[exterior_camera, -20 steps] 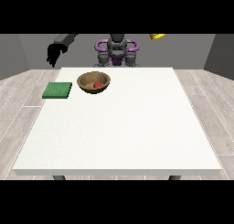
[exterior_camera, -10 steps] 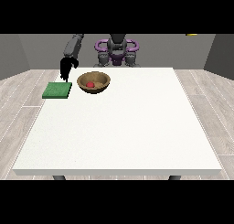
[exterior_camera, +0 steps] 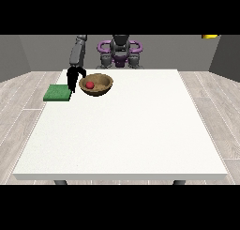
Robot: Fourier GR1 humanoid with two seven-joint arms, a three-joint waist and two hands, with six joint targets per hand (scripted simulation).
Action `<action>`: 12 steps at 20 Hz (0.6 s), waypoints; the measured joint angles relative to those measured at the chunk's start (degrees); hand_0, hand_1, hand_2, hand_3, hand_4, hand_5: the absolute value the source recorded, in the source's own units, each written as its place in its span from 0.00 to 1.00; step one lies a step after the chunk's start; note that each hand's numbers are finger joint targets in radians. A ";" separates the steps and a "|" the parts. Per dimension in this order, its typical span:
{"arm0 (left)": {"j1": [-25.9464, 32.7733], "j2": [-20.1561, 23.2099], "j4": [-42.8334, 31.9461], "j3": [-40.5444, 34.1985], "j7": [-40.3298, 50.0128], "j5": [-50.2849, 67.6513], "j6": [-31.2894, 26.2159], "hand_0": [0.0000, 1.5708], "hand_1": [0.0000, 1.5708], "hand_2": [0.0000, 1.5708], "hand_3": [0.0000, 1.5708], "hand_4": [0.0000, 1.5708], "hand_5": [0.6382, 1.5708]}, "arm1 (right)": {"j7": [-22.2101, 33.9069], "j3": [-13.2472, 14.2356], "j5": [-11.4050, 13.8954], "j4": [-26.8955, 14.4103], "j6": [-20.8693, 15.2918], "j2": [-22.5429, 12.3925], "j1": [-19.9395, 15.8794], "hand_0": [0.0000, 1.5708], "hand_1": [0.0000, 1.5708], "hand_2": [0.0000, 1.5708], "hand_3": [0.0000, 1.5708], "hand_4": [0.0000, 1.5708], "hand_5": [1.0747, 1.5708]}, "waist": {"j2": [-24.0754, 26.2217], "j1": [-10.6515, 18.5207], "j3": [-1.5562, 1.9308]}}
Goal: Pick the cup and pour the ball into the bowl, then pick the bowl and place it on the pad
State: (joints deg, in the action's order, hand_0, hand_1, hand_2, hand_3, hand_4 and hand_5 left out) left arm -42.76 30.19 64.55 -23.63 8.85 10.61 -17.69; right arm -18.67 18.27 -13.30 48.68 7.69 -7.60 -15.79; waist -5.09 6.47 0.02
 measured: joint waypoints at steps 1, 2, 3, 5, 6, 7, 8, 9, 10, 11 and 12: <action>0.44 0.16 0.72 -0.09 0.24 0.59 -0.31 0.00 0.00 0.00 0.00 0.64 0.96 | -1.20 0.27 0.06 -1.68 -0.17 -0.03 -0.50 0.00 0.00 0.00 0.00 0.33 0.97 | -0.30 0.39 0.01; 0.69 0.58 1.19 -0.26 0.57 1.04 -0.40 0.00 0.00 0.00 0.00 0.65 0.97 | -1.91 0.16 0.25 -3.14 0.14 -0.28 -1.04 0.00 0.00 0.00 0.00 0.33 0.96 | -0.57 0.23 0.01; 0.83 1.11 1.88 -0.47 0.68 1.51 -0.69 0.00 0.00 0.00 0.00 0.65 0.96 | -3.66 0.25 0.33 -4.10 0.47 -0.29 -1.11 0.00 0.00 0.00 0.00 0.32 0.96 | -0.91 0.40 -0.24; 1.78 2.05 2.15 -1.15 0.08 2.21 -1.20 0.00 0.00 0.00 0.00 0.65 0.96 | -5.41 -0.06 0.37 -4.84 1.06 -0.19 -1.56 0.00 0.00 0.00 0.00 0.30 0.95 | -1.35 -0.01 -0.64; 1.84 2.32 2.91 -1.18 0.48 2.76 -1.54 0.00 0.00 0.00 0.00 0.65 0.96 | -6.48 0.15 0.01 -5.32 1.88 -0.33 -1.38 0.00 0.00 0.00 0.00 0.30 0.96 | -1.45 0.32 -0.89; 1.91 2.23 3.73 -1.07 0.25 2.91 -1.48 0.00 0.00 0.00 0.00 0.64 0.97 | -8.06 0.26 -0.19 -5.19 2.44 -0.28 -1.10 0.00 0.00 0.00 0.00 0.30 0.95 | -2.06 0.54 -1.24; 1.88 2.17 4.40 -0.95 0.71 3.35 -1.57 0.00 0.00 0.00 0.00 0.65 0.97 | -8.99 0.42 -0.45 -5.28 2.87 -0.28 -0.90 0.00 0.00 0.00 0.00 0.28 0.95 | -2.22 0.90 -1.43; 1.69 2.19 4.96 -0.93 0.76 3.44 -1.33 0.00 0.00 0.00 0.00 0.65 0.97 | -9.41 0.45 -0.66 -5.03 3.18 -0.28 -0.74 0.00 0.00 0.00 0.00 0.29 0.95 | -2.63 1.00 -1.62; 1.53 2.43 5.22 -1.01 1.15 3.83 -1.51 0.00 0.00 0.00 0.00 0.65 0.96 | -10.32 0.35 -0.47 -4.84 3.20 -0.29 -0.49 0.00 0.00 0.00 0.00 0.29 0.95 | -2.90 1.18 -1.76; 1.72 2.21 5.65 -0.82 1.04 3.79 -1.37 0.00 0.00 0.00 0.00 0.65 0.97 | -10.75 0.30 -0.27 -4.54 2.72 -0.18 -0.33 0.00 0.00 0.00 0.00 0.29 0.95 | -3.15 1.30 -1.90; 1.73 2.42 5.72 -0.89 1.16 4.00 -1.54 0.00 0.00 0.00 0.00 0.65 0.96 | -10.46 0.20 -0.22 -4.36 2.49 -0.17 -0.30 0.00 0.00 0.00 0.00 0.27 0.95 | -3.18 1.30 -1.91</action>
State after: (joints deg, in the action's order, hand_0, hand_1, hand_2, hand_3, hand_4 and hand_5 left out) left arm -41.03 32.61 70.27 -24.52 10.01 14.61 -19.22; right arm -29.12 18.46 -13.52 44.32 10.18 -7.77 -16.09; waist -8.27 7.77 -1.89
